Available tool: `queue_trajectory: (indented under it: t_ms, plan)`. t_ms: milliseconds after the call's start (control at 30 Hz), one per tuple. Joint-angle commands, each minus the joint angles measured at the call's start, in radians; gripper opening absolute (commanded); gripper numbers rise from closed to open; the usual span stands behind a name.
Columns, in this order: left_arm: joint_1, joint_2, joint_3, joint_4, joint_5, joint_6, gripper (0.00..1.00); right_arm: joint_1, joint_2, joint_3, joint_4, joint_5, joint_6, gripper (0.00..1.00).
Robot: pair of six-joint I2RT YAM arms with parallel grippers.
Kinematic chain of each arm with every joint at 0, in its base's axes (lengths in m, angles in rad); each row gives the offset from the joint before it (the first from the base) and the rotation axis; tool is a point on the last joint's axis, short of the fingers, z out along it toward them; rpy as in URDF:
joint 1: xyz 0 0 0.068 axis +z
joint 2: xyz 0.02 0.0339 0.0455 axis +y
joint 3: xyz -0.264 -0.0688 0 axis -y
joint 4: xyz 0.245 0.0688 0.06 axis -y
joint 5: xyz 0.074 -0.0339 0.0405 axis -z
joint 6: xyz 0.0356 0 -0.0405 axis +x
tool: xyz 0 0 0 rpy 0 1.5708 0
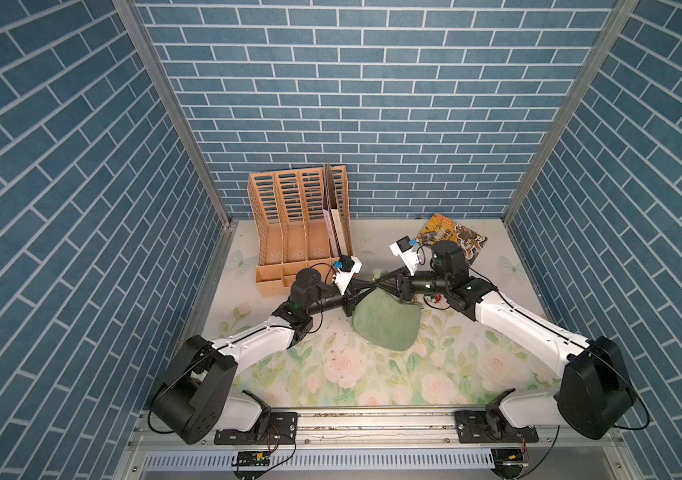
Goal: Remove the decoration from the bag
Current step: Pick up the bag from the center of the board.
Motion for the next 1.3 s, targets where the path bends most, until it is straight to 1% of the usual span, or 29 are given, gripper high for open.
queue_trajectory:
  t_ms: [0, 133, 367, 567, 767, 967, 1267]
  plan:
    - [0.005, -0.025, 0.037, -0.046, -0.056, 0.042, 0.0, 0.007, 0.0, 0.033, -0.126, -0.006, -0.085, 0.2]
    - [0.006, -0.052, 0.035, -0.086, -0.048, 0.052, 0.0, 0.005, -0.003, 0.045, -0.167, 0.034, -0.129, 0.24]
    - [0.008, -0.089, 0.041, -0.155, -0.051, 0.072, 0.0, 0.005, 0.01, 0.06, -0.173, 0.04, -0.151, 0.24]
    - [0.011, -0.107, 0.04, -0.172, -0.05, 0.071, 0.0, 0.005, 0.02, 0.051, -0.156, 0.051, -0.15, 0.18]
    - [0.021, -0.121, 0.046, -0.201, -0.059, 0.078, 0.0, 0.005, 0.025, 0.033, -0.147, 0.066, -0.147, 0.18]
    - [0.022, -0.134, 0.048, -0.218, -0.051, 0.075, 0.0, 0.005, 0.029, 0.036, -0.143, 0.109, -0.138, 0.14]
    - [0.018, -0.132, 0.033, -0.232, 0.033, 0.022, 0.0, 0.006, 0.035, 0.059, -0.096, 0.187, -0.087, 0.11]
